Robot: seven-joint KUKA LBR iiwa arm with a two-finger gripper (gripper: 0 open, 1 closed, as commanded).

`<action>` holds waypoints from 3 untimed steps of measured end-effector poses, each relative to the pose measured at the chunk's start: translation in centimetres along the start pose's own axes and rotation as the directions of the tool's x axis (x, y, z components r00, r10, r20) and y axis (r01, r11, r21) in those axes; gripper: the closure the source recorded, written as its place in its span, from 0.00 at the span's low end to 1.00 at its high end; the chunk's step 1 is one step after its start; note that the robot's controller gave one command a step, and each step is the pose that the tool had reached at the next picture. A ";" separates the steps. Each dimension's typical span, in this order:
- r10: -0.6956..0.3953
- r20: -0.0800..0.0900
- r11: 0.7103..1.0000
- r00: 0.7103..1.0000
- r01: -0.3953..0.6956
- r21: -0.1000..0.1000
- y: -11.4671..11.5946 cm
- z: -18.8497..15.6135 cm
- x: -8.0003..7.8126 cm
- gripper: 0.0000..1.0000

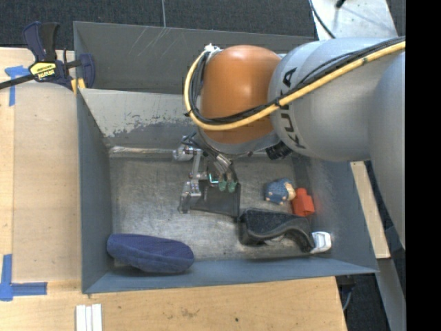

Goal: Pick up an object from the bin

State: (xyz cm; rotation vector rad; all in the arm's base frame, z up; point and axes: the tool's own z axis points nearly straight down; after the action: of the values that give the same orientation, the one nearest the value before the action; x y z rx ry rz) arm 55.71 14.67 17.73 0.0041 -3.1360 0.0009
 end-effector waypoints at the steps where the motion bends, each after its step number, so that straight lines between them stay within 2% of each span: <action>1: 0.191 0.012 0.982 0.982 -0.190 -0.005 -0.5 10.6 -0.1 0.00; 2: 0.123 0.009 0.992 0.992 -0.123 -0.001 -2.3 9.3 0.1 0.00; 3: 0.093 0.007 0.996 0.996 -0.093 0.003 -13.1 7.3 0.4 0.00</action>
Offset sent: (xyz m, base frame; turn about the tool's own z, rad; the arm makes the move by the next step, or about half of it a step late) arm -0.0017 -0.0047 -0.1073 0.1908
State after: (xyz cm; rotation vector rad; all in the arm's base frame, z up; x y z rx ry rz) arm 55.34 1.58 10.40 -0.1414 -3.1401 0.0067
